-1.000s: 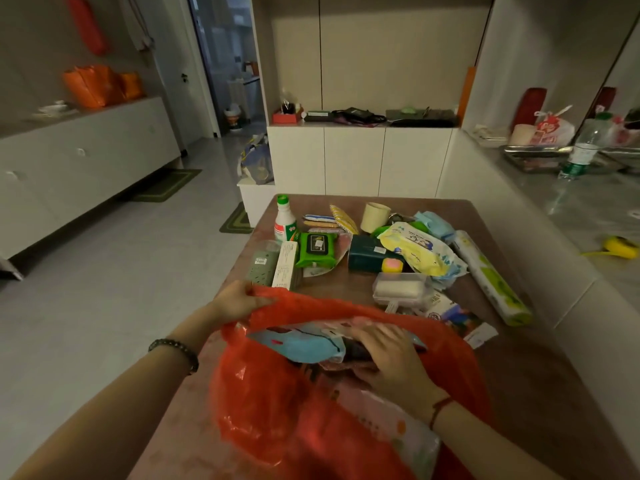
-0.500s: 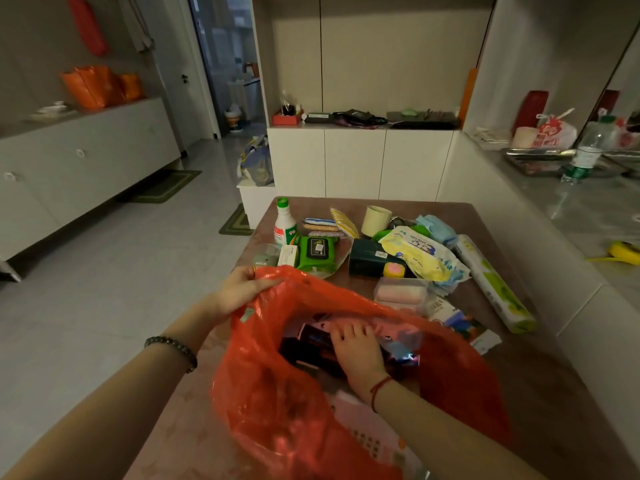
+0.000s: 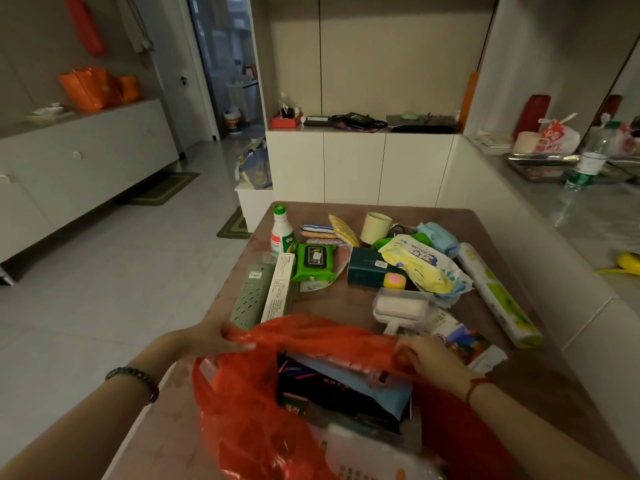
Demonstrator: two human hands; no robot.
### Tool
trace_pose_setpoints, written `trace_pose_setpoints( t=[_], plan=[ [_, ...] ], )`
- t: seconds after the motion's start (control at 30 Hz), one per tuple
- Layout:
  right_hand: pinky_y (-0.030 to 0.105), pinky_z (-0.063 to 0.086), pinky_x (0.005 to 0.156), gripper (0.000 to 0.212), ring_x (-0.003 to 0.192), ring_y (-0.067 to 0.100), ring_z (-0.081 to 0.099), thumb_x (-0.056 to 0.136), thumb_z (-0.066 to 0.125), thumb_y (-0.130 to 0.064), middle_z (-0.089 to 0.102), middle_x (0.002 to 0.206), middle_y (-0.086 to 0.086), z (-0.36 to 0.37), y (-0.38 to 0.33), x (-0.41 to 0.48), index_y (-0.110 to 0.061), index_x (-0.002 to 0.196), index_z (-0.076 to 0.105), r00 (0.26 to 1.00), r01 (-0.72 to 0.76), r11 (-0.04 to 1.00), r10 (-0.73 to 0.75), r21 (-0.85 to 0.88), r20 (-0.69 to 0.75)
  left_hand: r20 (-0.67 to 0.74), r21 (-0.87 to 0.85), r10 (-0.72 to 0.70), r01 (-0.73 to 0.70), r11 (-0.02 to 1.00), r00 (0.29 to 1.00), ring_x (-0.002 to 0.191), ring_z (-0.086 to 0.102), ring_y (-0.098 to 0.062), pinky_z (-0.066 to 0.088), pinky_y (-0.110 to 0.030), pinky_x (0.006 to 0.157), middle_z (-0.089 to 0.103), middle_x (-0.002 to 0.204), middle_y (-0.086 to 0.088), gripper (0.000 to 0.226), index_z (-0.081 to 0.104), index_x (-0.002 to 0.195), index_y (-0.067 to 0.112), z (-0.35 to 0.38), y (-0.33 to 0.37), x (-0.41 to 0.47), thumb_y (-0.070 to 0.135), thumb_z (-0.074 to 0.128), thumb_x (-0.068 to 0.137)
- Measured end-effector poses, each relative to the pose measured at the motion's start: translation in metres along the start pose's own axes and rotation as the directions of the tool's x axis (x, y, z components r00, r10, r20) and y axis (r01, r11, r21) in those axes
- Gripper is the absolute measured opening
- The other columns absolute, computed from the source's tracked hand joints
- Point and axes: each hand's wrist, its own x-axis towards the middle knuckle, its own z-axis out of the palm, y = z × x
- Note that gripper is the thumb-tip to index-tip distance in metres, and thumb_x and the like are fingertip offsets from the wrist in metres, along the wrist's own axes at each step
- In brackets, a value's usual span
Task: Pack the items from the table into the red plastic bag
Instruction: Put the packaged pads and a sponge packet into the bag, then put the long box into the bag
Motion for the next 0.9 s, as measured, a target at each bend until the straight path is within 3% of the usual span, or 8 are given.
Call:
trace_pose_setpoints(
  t=[0.17,0.33,0.47,0.57,0.63,0.7,0.8,0.9],
  plan=[
    [0.03,0.051,0.082,0.038,0.084,0.012,0.06,0.09,0.046,-0.008,0.066,0.093,-0.004,-0.016,0.012,0.023,-0.041,0.071,0.051,0.997,-0.062,0.99,0.056,0.13,0.047,0.004,0.004,-0.049,0.049,0.999,0.999,0.083,0.072,-0.018,0.058,-0.029,0.079,0.074,0.098,-0.006,0.078,0.067,0.103,0.013,-0.011,-0.006,0.011,0.076,0.051,0.06],
    [0.024,0.048,0.06,0.016,0.075,0.026,0.064,0.09,0.053,-0.008,0.062,0.084,0.004,-0.05,-0.016,0.073,-0.019,0.092,0.063,0.977,-0.049,0.853,0.148,0.519,-0.151,-0.065,-0.254,0.062,-0.077,0.964,0.996,0.101,0.062,-0.012,0.05,-0.027,0.087,0.062,0.115,0.003,0.093,0.054,0.112,0.033,-0.025,0.001,0.024,0.083,0.066,0.034],
    [0.022,0.056,0.064,0.037,0.081,0.02,0.065,0.089,0.058,-0.017,0.062,0.096,0.009,-0.05,-0.063,0.124,-0.008,0.124,0.05,0.969,-0.247,0.576,0.149,0.779,0.197,-0.125,-0.482,0.049,-0.104,0.87,0.991,0.12,0.05,-0.018,0.045,-0.029,0.096,0.05,0.133,-0.001,0.101,0.039,0.136,0.023,-0.03,-0.001,0.04,0.075,0.064,0.053],
    [0.033,0.048,0.09,0.049,0.112,0.027,0.055,0.09,0.056,-0.029,0.053,0.123,0.015,-0.03,-0.096,0.159,-0.008,0.132,0.041,0.927,-0.362,0.438,0.074,0.823,0.369,-0.198,-0.564,-0.046,-0.075,0.822,0.979,0.111,0.051,-0.019,0.047,-0.026,0.086,0.052,0.128,-0.004,0.063,0.038,0.135,0.014,-0.02,0.001,0.07,0.051,0.045,0.085],
    [0.038,0.046,0.097,0.043,0.116,0.028,0.052,0.091,0.052,-0.037,0.053,0.126,0.014,-0.007,-0.114,0.179,-0.01,0.124,0.047,0.892,-0.444,0.348,0.086,0.826,0.444,-0.175,-0.612,-0.112,-0.019,0.79,0.978,0.095,0.058,-0.013,0.051,-0.023,0.068,0.058,0.11,0.001,0.038,0.044,0.125,0.016,-0.011,0.008,0.086,0.037,0.042,0.094],
    [0.039,0.05,0.092,0.041,0.104,0.026,0.06,0.091,0.048,-0.044,0.061,0.113,0.011,0.019,-0.128,0.194,-0.011,0.114,0.055,0.848,-0.527,0.244,0.081,0.814,0.524,-0.152,-0.651,-0.109,-0.016,0.759,0.982,0.087,0.064,-0.015,0.057,-0.028,0.065,0.061,0.101,-0.006,0.029,0.051,0.113,0.014,-0.006,0.011,0.103,0.034,0.041,0.095],
    [0.037,0.05,0.085,0.049,0.089,0.023,0.062,0.091,0.042,-0.051,0.065,0.098,0.01,0.054,-0.14,0.211,-0.01,0.112,0.059,0.809,-0.587,0.137,0.057,0.798,0.585,-0.183,-0.568,-0.138,0.01,0.823,0.973,0.105,0.061,-0.033,0.049,-0.05,0.094,0.06,0.114,-0.022,0.065,0.055,0.107,0.017,0.006,-0.027,0.16,0.07,0.048,0.069],
    [0.031,0.052,0.069,0.05,0.08,0.021,0.061,0.092,0.044,-0.045,0.062,0.087,0.007,0.069,-0.149,0.22,-0.004,0.117,0.056,0.813,-0.581,0.108,0.127,0.807,0.568,-0.234,-0.569,-0.157,-0.004,0.823,0.96,0.111,0.058,-0.032,0.044,-0.05,0.1,0.059,0.123,-0.018,0.059,0.052,0.109,0.023,0.019,-0.041,0.191,0.065,0.047,0.068]
  ],
)
